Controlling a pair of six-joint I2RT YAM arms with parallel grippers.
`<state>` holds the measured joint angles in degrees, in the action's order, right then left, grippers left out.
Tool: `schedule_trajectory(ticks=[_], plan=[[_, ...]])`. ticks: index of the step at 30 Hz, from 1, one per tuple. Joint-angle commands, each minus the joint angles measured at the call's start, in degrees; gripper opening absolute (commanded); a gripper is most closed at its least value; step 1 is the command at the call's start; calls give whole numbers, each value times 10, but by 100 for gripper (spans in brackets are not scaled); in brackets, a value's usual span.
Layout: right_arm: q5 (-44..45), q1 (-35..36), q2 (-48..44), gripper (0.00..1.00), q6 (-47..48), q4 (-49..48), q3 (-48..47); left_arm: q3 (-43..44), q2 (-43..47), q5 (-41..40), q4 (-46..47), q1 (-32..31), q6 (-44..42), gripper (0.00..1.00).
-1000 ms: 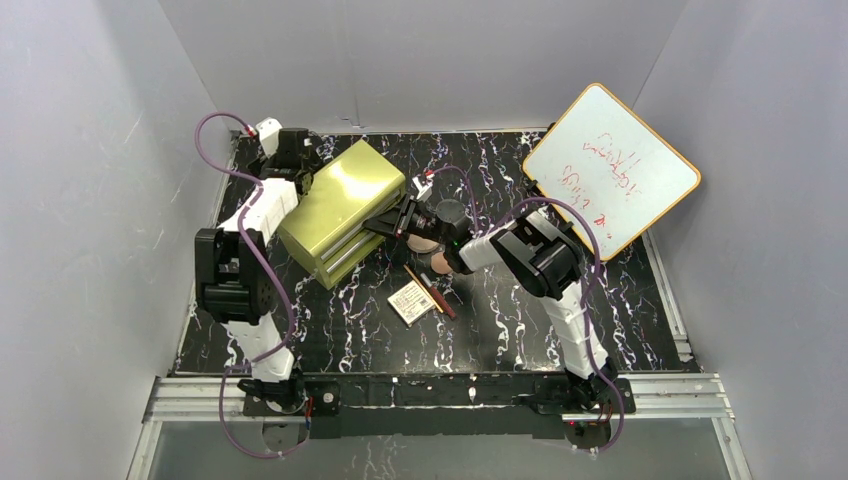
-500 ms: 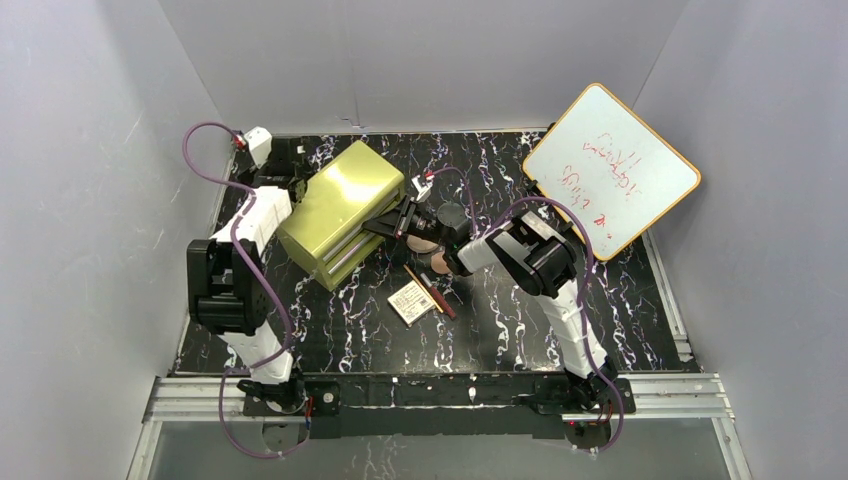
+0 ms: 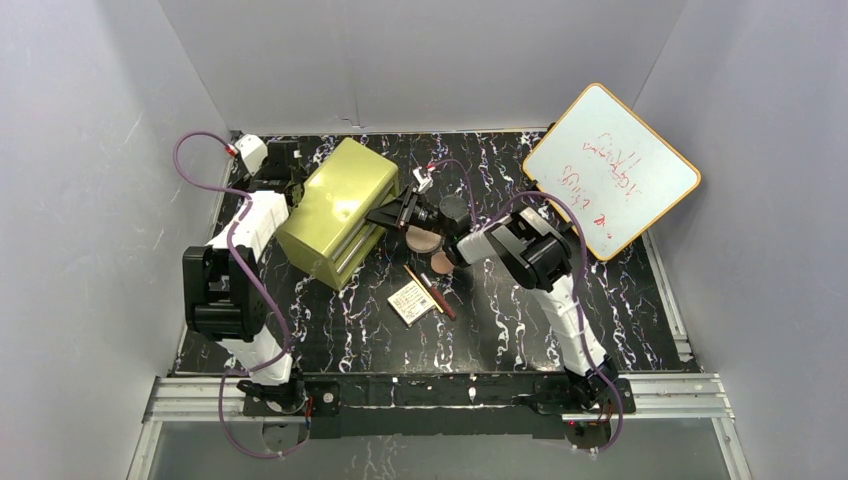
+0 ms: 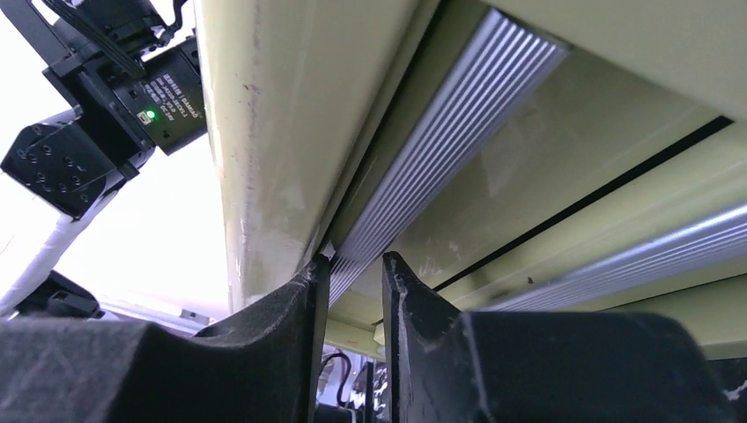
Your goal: Organize the makeup
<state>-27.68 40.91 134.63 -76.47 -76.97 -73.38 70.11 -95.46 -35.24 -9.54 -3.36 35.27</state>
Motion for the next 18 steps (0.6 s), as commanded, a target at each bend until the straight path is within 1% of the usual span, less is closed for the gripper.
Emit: schedule_trajectory(ticks=[1,4,7,11,12,13,15,17,18], plan=[[107,-20,24,37,-22,-34,-96,-22,11,77,-133,-36,-26,100],[102,-19,45,36,-47,-46,-119,-19,10,83,-134,-36,-21,99],[113,-19,65,36,-73,-66,-132,-17,9,94,-133,-37,-14,99],[133,-19,78,36,-87,-69,-149,-17,6,98,-133,-38,-13,99],[138,-18,80,34,-89,-69,-154,-18,5,98,-134,-38,-13,100],[143,-18,82,29,-91,-68,-160,-18,3,99,-133,-39,-13,99],[149,-18,86,14,-95,-61,-176,-18,1,100,-134,-40,-13,99],[149,-17,89,2,-95,-53,-188,-17,0,100,-134,-40,-17,99],[148,-17,89,1,-95,-48,-192,-17,0,98,-133,-40,-19,99]])
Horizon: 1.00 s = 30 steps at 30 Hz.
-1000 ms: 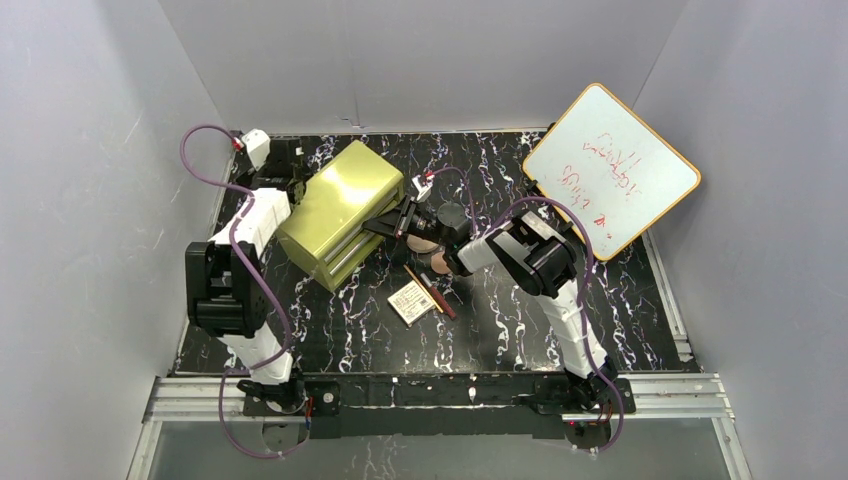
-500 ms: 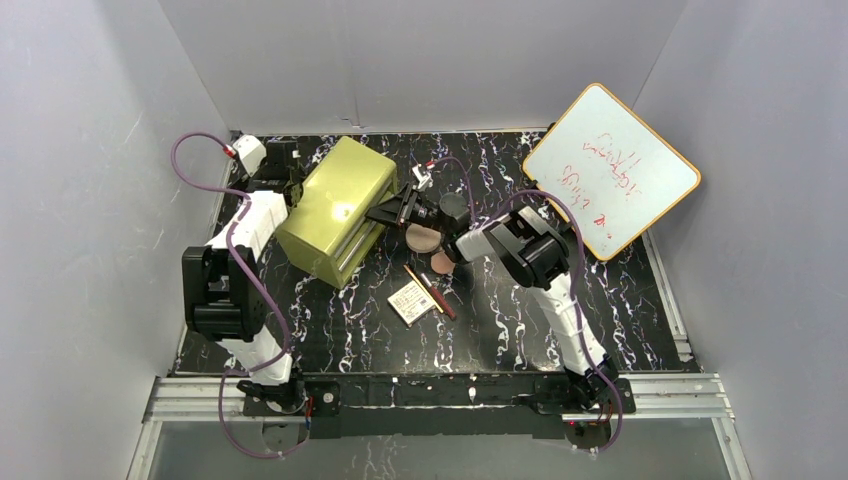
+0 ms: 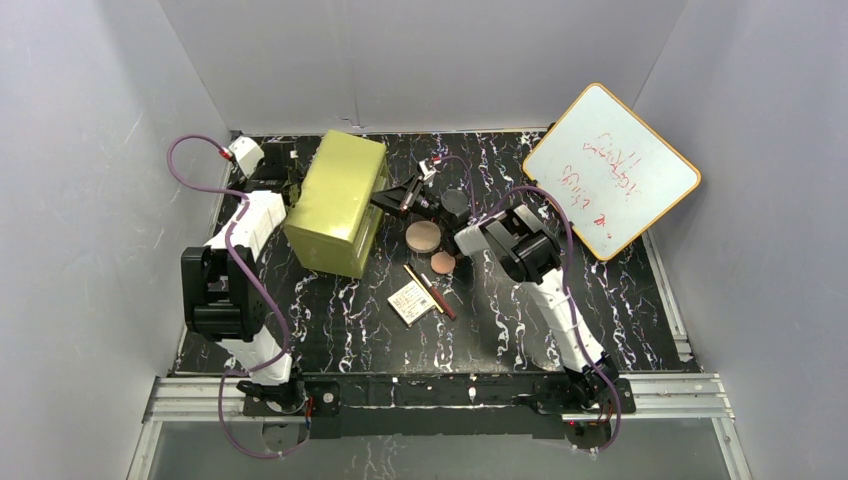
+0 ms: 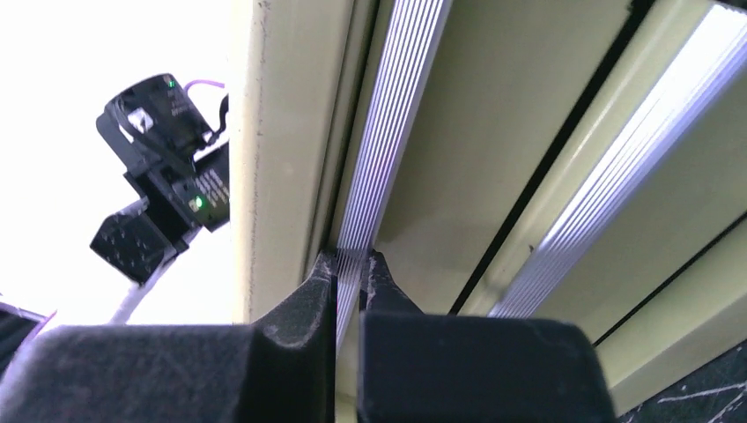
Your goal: Organize the makeup
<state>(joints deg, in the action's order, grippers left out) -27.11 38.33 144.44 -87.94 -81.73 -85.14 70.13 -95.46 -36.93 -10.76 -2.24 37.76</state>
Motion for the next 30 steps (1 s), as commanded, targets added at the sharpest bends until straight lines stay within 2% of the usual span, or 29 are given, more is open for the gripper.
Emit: schedule_trajectory(ticks=[1,7,13,23,30], plan=[[140,9,-9,1,22,3,-77,-15,0,113,-121,-51,-46,99],[119,7,-18,1,36,24,-71,1,-2,95,-128,-51,-62,99],[79,-7,-70,1,104,83,-27,26,-2,72,-138,-51,-76,99],[22,-48,-86,1,120,81,9,52,-10,75,-147,-51,-80,99],[-13,-63,-87,1,149,91,30,106,-3,63,-166,-51,-101,99]])
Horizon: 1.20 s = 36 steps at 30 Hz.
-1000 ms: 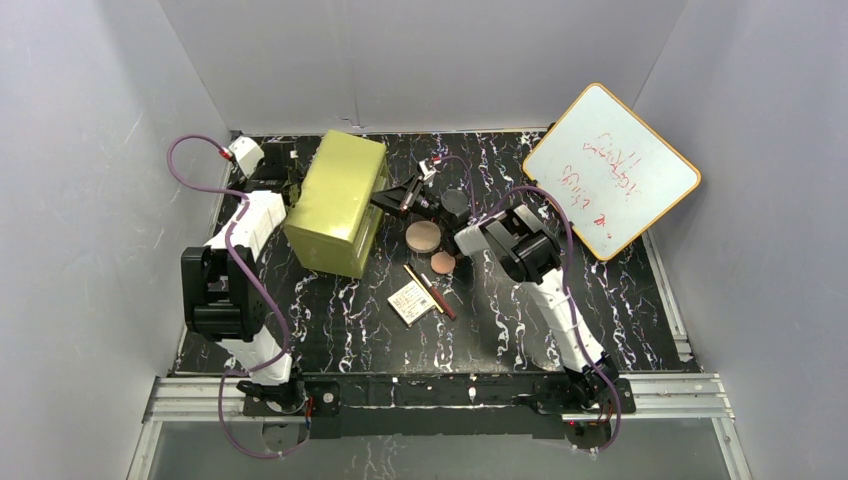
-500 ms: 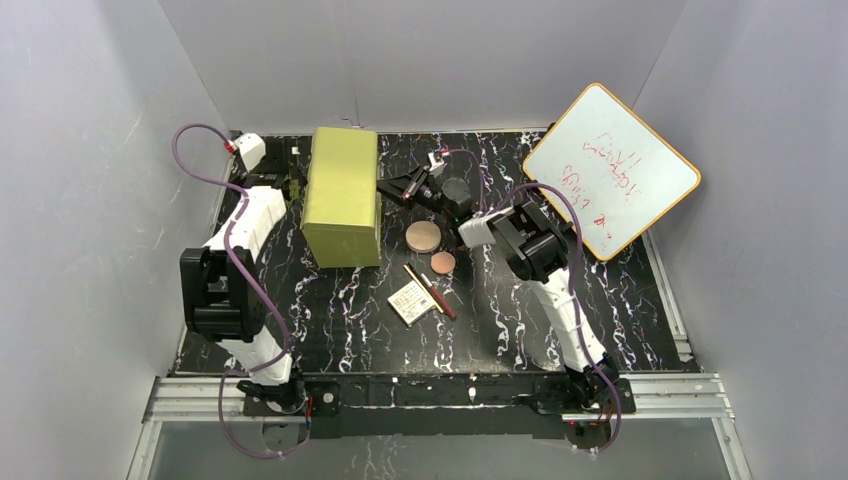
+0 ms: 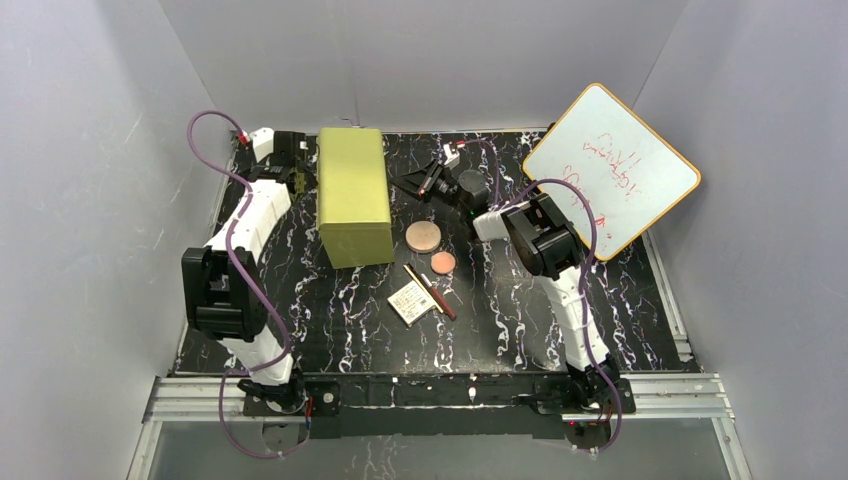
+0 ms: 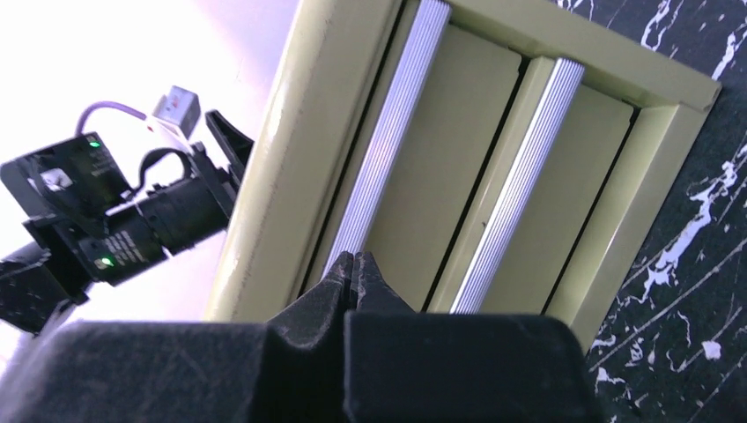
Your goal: Organize the makeup
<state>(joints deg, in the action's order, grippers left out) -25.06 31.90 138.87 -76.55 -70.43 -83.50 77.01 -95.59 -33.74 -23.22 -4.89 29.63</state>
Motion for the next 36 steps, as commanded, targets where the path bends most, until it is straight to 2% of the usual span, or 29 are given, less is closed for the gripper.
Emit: schedule_trajectory(ticks=[1,6,10,11,14,21,30,36], plan=[[-36,0,-31,1,38,-20,16,45,2,24,-43,-25,-23,99],[-54,-2,-22,3,38,-16,10,74,35,-24,-44,-25,-32,99],[-68,-2,-13,39,35,-17,-2,83,63,-23,-32,-25,-54,99],[-69,-2,-12,44,36,-15,-4,82,69,-10,-30,-25,-59,99],[-71,-2,-9,50,36,-11,-13,70,85,51,-22,-25,-63,99],[-75,-2,-5,52,35,-13,-11,29,123,221,44,-23,-53,99],[-87,-3,6,52,27,-25,-31,-2,54,463,137,1,-16,99],[-103,-2,18,46,-1,-66,-42,-7,11,533,174,22,8,99]])
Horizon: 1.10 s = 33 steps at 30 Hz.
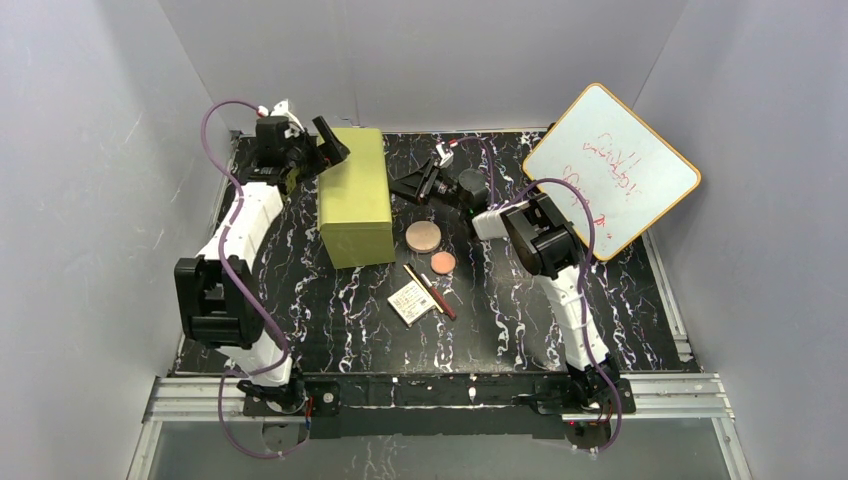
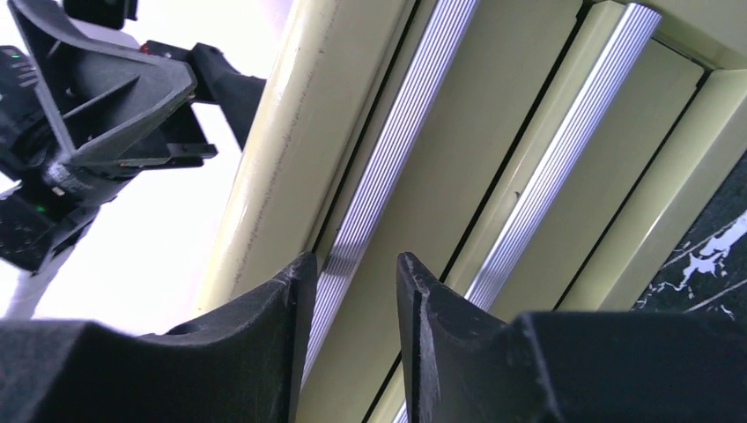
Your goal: Organize the makeup
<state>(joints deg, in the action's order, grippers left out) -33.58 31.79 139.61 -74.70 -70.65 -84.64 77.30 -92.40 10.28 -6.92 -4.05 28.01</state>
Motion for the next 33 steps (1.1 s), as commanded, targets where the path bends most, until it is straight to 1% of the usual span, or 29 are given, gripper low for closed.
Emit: schedule_trajectory(ticks=[1,6,10,12,13,19,24,25,27,28,30,33], plan=[[-19,0,12,44,-23,-69,-33,-9,-28,98,11,17,24,99],[-24,14,14,39,-25,-73,-43,-4,-66,120,12,36,13,99],[-28,35,21,20,-24,-62,-64,20,-117,165,18,48,8,99],[-28,46,23,6,-20,-51,-79,39,-146,189,15,60,3,99],[-27,52,24,1,-17,-45,-84,50,-162,197,11,63,-1,99],[-10,96,19,1,10,-7,-106,130,-224,214,-35,73,-31,99],[11,139,16,1,48,53,-137,180,-268,257,-44,83,-36,99],[14,144,15,3,53,63,-142,187,-274,264,-47,85,-38,99],[17,150,14,29,61,70,-141,196,-282,266,-52,87,-38,99],[18,151,11,36,63,70,-135,196,-283,267,-52,89,-38,100],[24,150,3,44,67,66,-113,194,-282,266,-55,92,-40,99],[39,148,-14,48,73,59,-76,181,-272,260,-54,100,-40,99]])
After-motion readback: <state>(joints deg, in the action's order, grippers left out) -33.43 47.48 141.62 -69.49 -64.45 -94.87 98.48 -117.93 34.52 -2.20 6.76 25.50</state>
